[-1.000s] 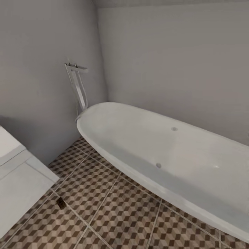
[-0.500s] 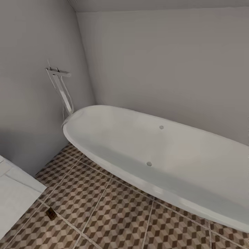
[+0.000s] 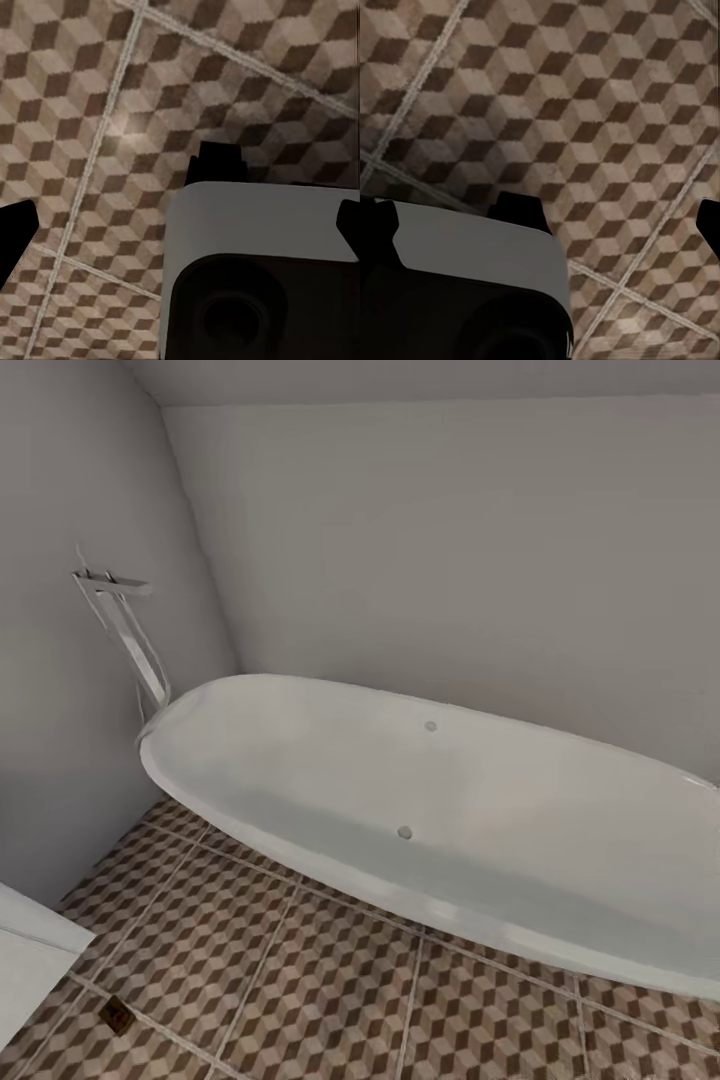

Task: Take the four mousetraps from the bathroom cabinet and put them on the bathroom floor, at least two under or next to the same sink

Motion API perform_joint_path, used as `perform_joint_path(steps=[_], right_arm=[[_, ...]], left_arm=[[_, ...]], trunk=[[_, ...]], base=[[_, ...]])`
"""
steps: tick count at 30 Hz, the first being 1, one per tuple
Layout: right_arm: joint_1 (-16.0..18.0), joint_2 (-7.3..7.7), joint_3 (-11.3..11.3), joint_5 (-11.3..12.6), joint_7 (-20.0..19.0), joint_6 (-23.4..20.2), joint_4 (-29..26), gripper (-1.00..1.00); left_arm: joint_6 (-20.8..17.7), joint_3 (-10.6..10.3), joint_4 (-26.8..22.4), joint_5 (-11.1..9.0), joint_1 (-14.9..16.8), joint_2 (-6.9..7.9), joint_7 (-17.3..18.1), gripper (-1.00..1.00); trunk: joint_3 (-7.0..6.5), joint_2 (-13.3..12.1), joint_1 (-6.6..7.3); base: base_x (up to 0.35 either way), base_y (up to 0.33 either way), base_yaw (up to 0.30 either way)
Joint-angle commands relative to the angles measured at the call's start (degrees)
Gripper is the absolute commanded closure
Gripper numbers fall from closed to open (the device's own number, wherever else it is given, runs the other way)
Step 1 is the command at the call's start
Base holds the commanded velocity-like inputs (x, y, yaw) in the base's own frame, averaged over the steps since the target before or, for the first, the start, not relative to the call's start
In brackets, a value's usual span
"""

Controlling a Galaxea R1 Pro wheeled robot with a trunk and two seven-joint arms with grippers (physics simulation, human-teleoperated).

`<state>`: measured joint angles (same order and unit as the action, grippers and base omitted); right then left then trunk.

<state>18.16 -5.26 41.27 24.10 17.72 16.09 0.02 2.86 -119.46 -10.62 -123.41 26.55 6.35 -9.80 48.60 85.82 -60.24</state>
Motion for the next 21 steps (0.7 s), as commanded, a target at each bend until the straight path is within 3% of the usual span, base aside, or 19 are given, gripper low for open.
perform_joint_path(steps=[1, 21], right_arm=[[0.03, -0.01, 0.48, 0.51, 0.12, 0.17, 0.06, -1.0], [0.03, -0.04, 0.48, 0.42, 0.12, 0.26, 0.06, -1.0]], left_arm=[[0.3, -0.42, -0.28, -0.34, 0.08, 0.06, -0.38, -1.0], [0.71, -0.42, 0.76, -0.38, -0.01, -0.07, -0.28, -1.0]], trunk=[[-0.03, 0.02, 0.0], [-1.31, 0.02, 0.0]], base=[[0.0, 0.0, -0.232], [0.0, 0.0, -0.232]])
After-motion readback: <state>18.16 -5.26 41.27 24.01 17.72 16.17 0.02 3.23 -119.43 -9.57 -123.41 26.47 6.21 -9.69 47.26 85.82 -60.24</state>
